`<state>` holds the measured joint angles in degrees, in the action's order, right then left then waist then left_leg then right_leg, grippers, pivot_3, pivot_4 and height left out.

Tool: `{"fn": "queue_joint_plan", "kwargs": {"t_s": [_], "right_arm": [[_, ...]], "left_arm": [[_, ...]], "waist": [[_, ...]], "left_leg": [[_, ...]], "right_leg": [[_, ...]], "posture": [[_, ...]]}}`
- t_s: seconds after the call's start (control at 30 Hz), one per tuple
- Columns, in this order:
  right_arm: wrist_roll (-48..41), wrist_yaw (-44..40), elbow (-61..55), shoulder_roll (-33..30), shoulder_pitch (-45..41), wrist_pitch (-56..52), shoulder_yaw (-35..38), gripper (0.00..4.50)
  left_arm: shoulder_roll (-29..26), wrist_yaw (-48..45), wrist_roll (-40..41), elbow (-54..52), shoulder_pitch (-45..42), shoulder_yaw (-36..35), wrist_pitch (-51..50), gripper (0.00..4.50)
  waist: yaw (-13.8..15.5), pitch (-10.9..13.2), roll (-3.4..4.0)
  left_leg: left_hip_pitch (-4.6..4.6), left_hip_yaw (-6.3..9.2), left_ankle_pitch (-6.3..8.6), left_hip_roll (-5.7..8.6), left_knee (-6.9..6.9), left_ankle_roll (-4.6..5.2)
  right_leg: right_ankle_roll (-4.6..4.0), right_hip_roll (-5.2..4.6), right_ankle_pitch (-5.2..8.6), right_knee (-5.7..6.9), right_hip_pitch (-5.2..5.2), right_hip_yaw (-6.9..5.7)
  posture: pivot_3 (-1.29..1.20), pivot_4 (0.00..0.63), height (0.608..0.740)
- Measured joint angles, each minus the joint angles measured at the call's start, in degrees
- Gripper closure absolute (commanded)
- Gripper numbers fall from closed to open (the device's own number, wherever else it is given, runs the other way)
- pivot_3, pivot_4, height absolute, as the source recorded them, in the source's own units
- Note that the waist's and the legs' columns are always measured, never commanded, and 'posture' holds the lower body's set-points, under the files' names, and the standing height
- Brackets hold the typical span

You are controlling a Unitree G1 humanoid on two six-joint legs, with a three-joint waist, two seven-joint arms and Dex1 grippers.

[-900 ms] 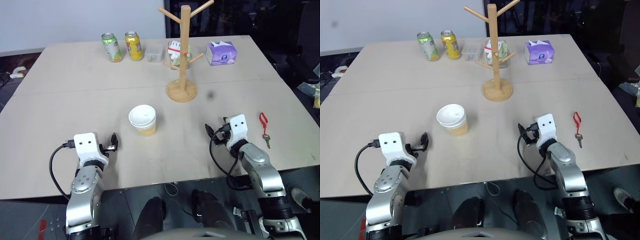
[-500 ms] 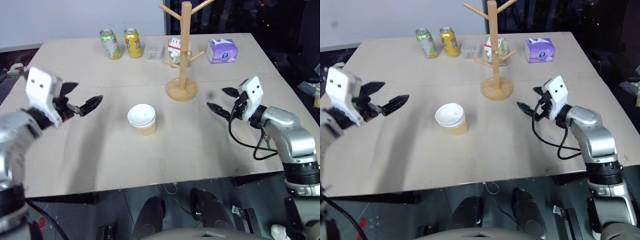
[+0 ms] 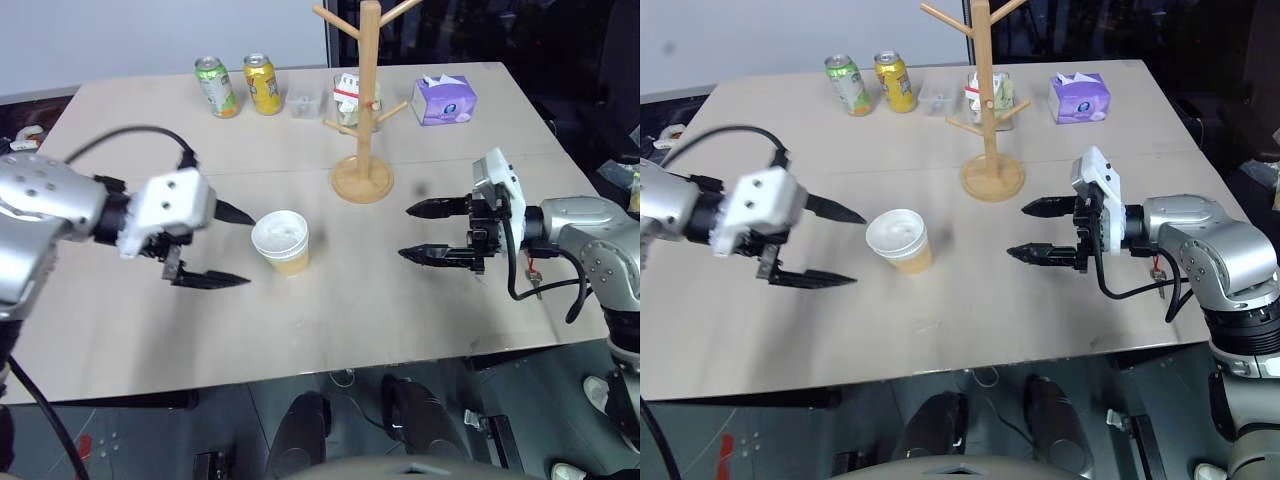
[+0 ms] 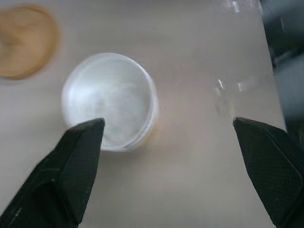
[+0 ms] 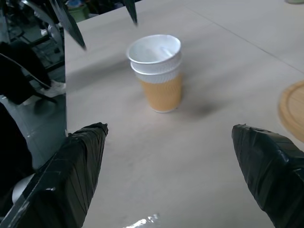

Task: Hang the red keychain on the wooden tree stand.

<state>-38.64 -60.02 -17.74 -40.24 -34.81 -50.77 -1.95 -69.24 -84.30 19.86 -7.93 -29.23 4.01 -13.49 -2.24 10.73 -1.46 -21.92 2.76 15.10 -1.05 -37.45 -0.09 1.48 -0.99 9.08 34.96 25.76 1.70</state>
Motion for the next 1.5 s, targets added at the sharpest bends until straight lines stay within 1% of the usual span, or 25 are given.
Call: {"fn": "queue_joint_plan", "kwargs": {"t_s": [0.2,0.27,0.37,0.4,0.5,0.63,0.67,0.73,0.9,1.03,1.13,1.23,1.3,1.33,1.37,1.4,1.47,1.5], "right_arm": [[-3.75,5.13,-6.02,1.17,1.05,-3.09,0.92,0.0],[-5.1,6.35,-7.19,1.2,1.14,-4.04,1.52,0.0],[-7.73,9.3,-9.46,1.3,1.21,-5.66,3.24,0.0],[-8.57,10.2,-10.26,1.65,1.24,-6.15,3.33,0.0],[-10.42,12.2,-11.86,2.45,1.31,-6.72,3.52,0.0],[-10.95,14.11,-12.63,2.37,1.79,-6.49,3.52,0.0],[-10.95,14.58,-12.63,2.38,2.15,-6.44,3.5,0.0],[-10.96,14.81,-12.63,2.38,2.17,-6.4,3.5,0.0],[-11.06,15.43,-12.53,2.45,2.13,-6.19,3.47,0.0],[-12.55,16.07,-10.45,4.9,-1.01,-6.23,3.42,0.0],[-15.81,17.95,-10.33,7.65,-3.74,-6.77,3.51,0.0],[-16.73,18.93,-9.65,8.84,-4.95,-6.83,3.45,0.0],[-16.7,19.01,-8.56,9.01,-4.99,-6.81,3.29,0.0],[-16.56,18.95,-7.92,9.29,-5.14,-6.72,2.62,0.0],[-16.55,18.91,-7.9,9.35,-5.13,-6.72,2.49,0.0],[-16.22,18.6,-7.44,9.48,-5.31,-6.46,2.08,0.0],[-15.78,18.28,-6.82,9.53,-5.48,-6.24,1.65,0.0],[-15.73,18.2,-6.76,9.57,-5.51,-6.13,1.59,0.0]], "left_arm": [[10.27,-1.08,-7.68,10.49,-6.83,6.45,13.44,0.05],[10.98,-1.75,-8.98,12.25,-7.61,7.43,15.78,0.05],[11.39,-4.01,-11.04,14.87,-8.01,8.51,20.08,0.05],[11.48,-4.44,-11.93,15.82,-8.18,9.12,21.69,0.29],[12.91,-5.21,-13.59,17.76,-8.75,10.25,25.1,1.22],[14.6,-5.53,-14.09,18.53,-9.75,10.31,26.22,3.22],[14.83,-5.57,-14.2,18.71,-10.21,10.31,26.36,3.85],[14.87,-5.61,-14.23,18.73,-10.2,10.31,26.39,4.44],[14.93,-5.89,-14.24,18.6,-9.8,10.32,26.39,4.44],[12.76,-2.28,-14.66,21.03,-11.31,8.08,18.6,4.44],[7.28,4.36,-17.14,29.97,-14.74,3.72,12.03,4.44],[2.2,9.78,-19.7,40.82,-15.82,0.06,11.23,4.44],[1.61,12.27,-20.98,46.68,-16.21,-0.7,11.58,4.44],[1.74,15.22,-22.37,52.2,-17.51,-0.68,11.96,4.44],[1.72,15.99,-22.7,53.36,-17.73,-0.75,11.98,4.44],[2.16,20.98,-24.64,59.6,-19.95,-0.59,12.66,4.44],[2.48,27.21,-26.84,65.95,-22.79,-0.57,13.01,4.44],[2.57,28.8,-27.33,67.43,-23.52,-0.57,13.12,4.44]], "waist": [[0.31,-0.01,-0.03],[0.1,-0.01,-0.03],[-0.1,-0.01,-0.03],[-0.09,-0.01,-0.02],[0.06,-0.01,-0.03],[0.14,-0.01,-0.03],[0.14,-0.01,-0.03],[0.12,-0.01,-0.03],[-0.03,-0.01,-0.03],[-0.33,0.01,-0.03],[-0.56,0.02,-0.04],[-0.67,0.01,-0.01],[-0.24,0.02,-0.01],[0.07,0.01,-0.03],[0.17,0.01,-0.06],[0.46,0.0,-0.07],[0.59,-0.02,-0.15],[0.6,-0.03,-0.15]], "left_leg": [[-0.08,0.01,0.0,0.01,-0.17,0.0],[-0.07,-0.03,0.0,0.02,-0.17,0.0],[-0.05,-0.02,0.01,0.0,-0.13,0.03],[-0.05,-0.01,0.01,0.0,-0.13,0.03],[-0.05,-0.01,0.01,0.0,-0.14,0.03],[-0.07,-0.01,0.01,0.0,-0.33,0.03],[-0.07,-0.01,0.01,0.0,-0.37,0.03],[-0.07,-0.01,0.01,0.0,-0.38,0.03],[0.02,0.02,0.01,0.0,-0.43,0.03],[0.04,0.03,0.02,-0.07,-0.8,0.04],[0.12,0.06,0.02,-0.17,-0.78,0.05],[0.12,0.05,0.07,-0.18,-0.72,0.13],[0.07,0.04,0.08,-0.15,-0.73,0.14],[-0.01,0.09,0.08,-0.15,-0.77,0.14],[-0.06,0.12,0.08,-0.15,-0.81,0.14],[-0.07,0.12,0.08,-0.1,-0.86,0.14],[-0.09,0.11,0.08,-0.06,-0.89,0.14],[-0.09,0.11,0.08,-0.04,-0.89,0.14]], "right_leg": [[0.03,-0.01,-0.03,0.04,-0.03,0.02],[0.22,-0.01,-0.14,0.03,-0.02,0.07],[0.23,0.01,-0.15,0.04,-0.02,0.07],[0.23,0.01,-0.15,0.04,-0.02,0.07],[0.24,0.01,-0.15,0.05,-0.02,0.06],[0.23,0.0,-0.15,0.09,-0.07,0.06],[0.23,0.0,-0.15,0.12,-0.08,0.07],[0.24,0.0,-0.15,0.16,-0.08,0.07],[0.22,0.03,-0.13,0.48,-0.04,0.08],[0.01,0.11,0.0,0.85,-0.03,0.08],[0.0,0.22,0.0,0.92,-0.02,0.07],[0.02,0.21,-0.01,0.91,-0.01,0.06],[0.02,0.17,0.0,0.89,0.0,0.04],[0.02,0.15,0.0,0.89,0.01,-0.04],[0.01,0.15,0.0,0.87,0.02,-0.08],[0.02,0.09,0.0,0.88,0.01,-0.09],[0.04,0.04,-0.02,0.86,0.0,-0.09],[0.04,0.03,-0.02,0.86,-0.01,-0.08]], "posture": [[0.0,0.15,0.74],[0.0,0.15,0.74],[0.0,0.15,0.74],[0.0,0.15,0.74],[0.0,0.15,0.74],[0.0,0.15,0.74],[0.0,0.15,0.74],[0.0,0.15,0.74],[0.0,0.15,0.74],[0.0,0.15,0.74],[0.0,0.15,0.74],[0.0,0.15,0.74],[0.0,0.15,0.74],[0.0,0.15,0.74],[0.0,0.15,0.74],[0.0,0.15,0.74],[0.0,0.15,0.74],[0.0,0.15,0.74]]}}
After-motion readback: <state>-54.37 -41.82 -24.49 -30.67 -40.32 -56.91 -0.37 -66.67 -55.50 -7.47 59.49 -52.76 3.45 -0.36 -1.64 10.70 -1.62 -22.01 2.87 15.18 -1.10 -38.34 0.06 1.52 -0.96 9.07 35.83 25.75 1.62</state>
